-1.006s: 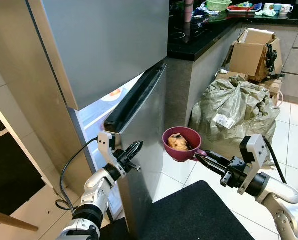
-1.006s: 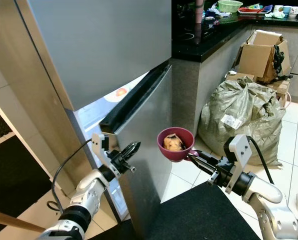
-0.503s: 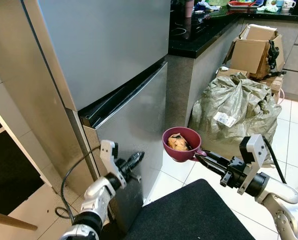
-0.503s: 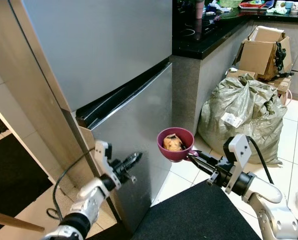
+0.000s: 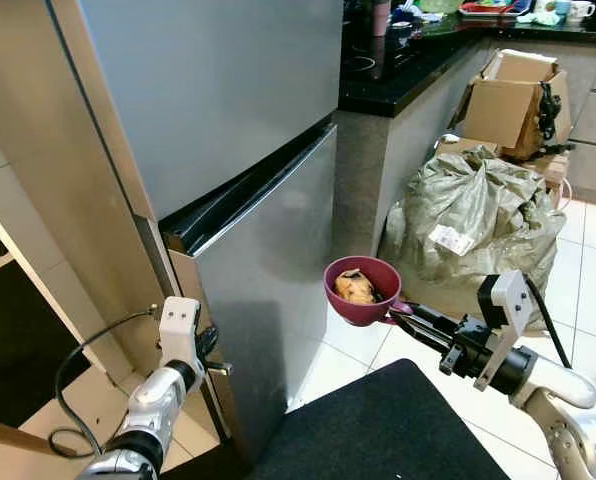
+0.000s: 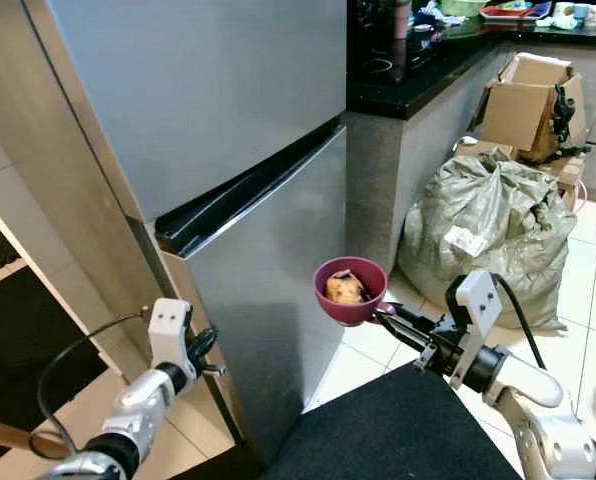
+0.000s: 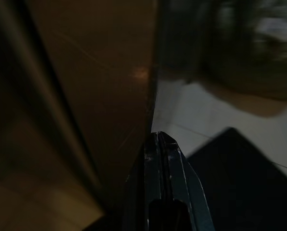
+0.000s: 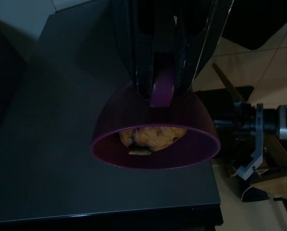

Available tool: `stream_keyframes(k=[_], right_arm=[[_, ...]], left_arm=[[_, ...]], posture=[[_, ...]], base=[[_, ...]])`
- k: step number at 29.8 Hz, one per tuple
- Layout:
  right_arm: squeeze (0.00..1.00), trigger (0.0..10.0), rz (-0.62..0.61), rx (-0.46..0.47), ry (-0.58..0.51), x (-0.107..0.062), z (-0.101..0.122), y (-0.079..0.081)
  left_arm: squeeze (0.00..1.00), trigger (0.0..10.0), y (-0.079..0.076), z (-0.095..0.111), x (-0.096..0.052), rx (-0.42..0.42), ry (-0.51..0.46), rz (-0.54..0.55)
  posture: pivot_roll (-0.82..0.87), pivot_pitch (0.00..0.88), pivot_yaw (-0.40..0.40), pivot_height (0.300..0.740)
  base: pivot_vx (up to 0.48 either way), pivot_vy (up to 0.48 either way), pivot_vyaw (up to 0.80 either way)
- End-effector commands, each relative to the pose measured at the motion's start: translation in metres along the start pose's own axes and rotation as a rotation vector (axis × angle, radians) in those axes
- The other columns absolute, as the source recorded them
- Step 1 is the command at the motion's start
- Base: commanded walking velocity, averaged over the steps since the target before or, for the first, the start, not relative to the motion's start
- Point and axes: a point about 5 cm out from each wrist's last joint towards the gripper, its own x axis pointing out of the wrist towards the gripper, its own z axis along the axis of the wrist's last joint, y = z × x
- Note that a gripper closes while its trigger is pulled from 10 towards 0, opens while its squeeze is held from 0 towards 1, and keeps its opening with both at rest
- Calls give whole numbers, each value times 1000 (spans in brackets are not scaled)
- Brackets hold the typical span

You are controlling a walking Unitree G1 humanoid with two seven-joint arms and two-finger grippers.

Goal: Restocking fridge

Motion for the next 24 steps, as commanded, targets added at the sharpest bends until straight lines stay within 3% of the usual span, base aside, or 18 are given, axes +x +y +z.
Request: stream_keyframes(k=[1, 2, 7, 14, 17, 21, 24], right_arm=[[0, 10000, 14, -10, -21, 4, 5, 2], [0, 10000, 14, -11, -22, 4, 5, 1], [0, 10000, 13, -13, -22, 4, 5, 1], [0, 10000, 11, -15, -21, 4, 6, 0], [0, 10000, 9, -15, -21, 4, 5, 1], [0, 10000, 7, -13, -20, 2, 5, 2], [0, 10000, 9, -9, -13, 2, 3, 3]], left_arm=[[0, 10000, 25, 5, -3, 47, 7, 124], [0, 10000, 33, 8, -3, 95, 20, 187], [0, 10000, 44, 14, -3, 146, 43, 275], [0, 10000, 35, 9, 1, 149, 93, 222], [0, 10000, 26, -7, -2, 166, 173, 185], [0, 10000, 37, -21, -11, 228, 252, 280], [0, 10000, 47, -28, -18, 211, 286, 335]], posture=[[-173, 0, 52, 740], [-174, 0, 51, 740], [-174, 0, 51, 740], [-175, 0, 51, 740], [-177, 0, 52, 740], [-174, 0, 49, 740], [-174, 0, 52, 740]], base=[[0, 0, 0], [0, 0, 0], [0, 0, 0], [0, 0, 0], [0, 0, 0], [0, 0, 0], [0, 0, 0]])
